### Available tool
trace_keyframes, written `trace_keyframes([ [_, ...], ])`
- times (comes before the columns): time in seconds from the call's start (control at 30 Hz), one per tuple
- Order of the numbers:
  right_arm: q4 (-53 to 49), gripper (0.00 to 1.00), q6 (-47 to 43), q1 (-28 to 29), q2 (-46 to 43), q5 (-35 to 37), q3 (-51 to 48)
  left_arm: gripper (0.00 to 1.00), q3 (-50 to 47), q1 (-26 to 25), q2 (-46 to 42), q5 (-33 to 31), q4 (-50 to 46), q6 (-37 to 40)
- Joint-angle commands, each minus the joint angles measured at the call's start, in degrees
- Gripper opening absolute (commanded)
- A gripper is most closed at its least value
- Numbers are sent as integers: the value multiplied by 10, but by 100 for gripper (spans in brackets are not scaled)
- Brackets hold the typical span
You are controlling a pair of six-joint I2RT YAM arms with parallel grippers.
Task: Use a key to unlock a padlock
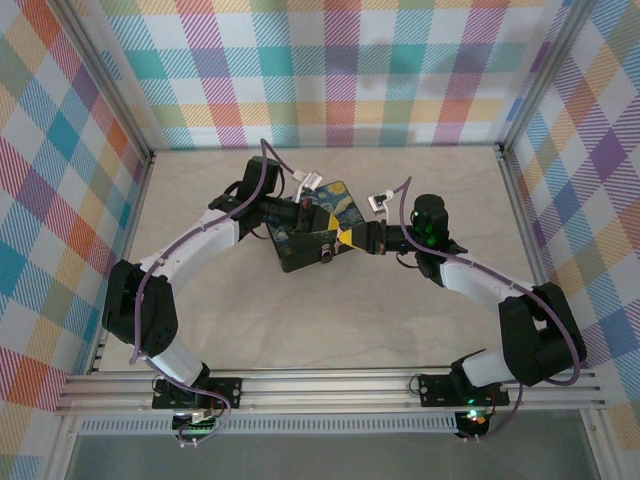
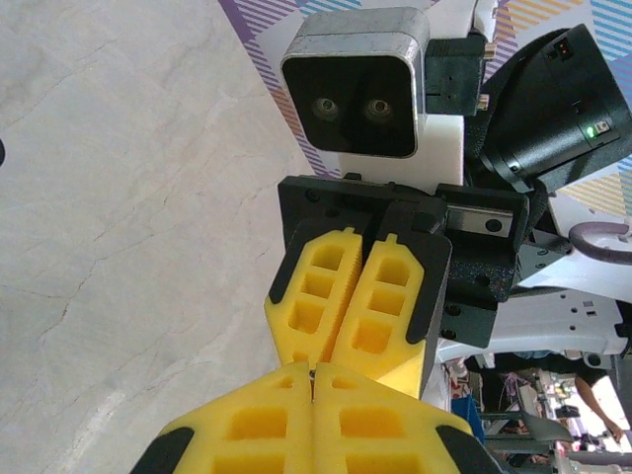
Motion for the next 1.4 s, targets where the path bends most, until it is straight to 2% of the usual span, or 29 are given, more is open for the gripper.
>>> trace_keyframes([
  [0.0, -27, 11, -32, 2, -18, -5, 10, 7, -5, 11, -18, -9, 7, -1],
  [0.07, -84, 10, -69, 2, -23, -6, 19, 22, -5, 20, -16, -13, 5, -7],
  [0.13, -151, 10, -115, 2, -25, -4, 36, 32, -5, 30, -16, -11, 9, -15],
  [0.27, -260, 11, -185, 2, -16, -14, 70, 39, 6, 35, -17, 1, -7, 5],
  [0.43, -327, 12, -232, 3, 0, -18, 101, 40, 29, 30, -3, 25, -82, 57],
  [0.63, -369, 13, -260, 3, 24, -21, 129, 38, 76, -1, 20, 33, -183, 143],
  [0.8, -376, 14, -266, 3, 26, -24, 132, 37, 87, -13, 31, 30, -205, 164],
  [1.03, -397, 15, -283, 3, 21, -15, 129, 36, 99, -12, 43, 2, -239, 184],
  [1.37, -422, 15, -305, 19, 32, -22, 144, 36, 111, -5, 55, 1, -264, 202],
])
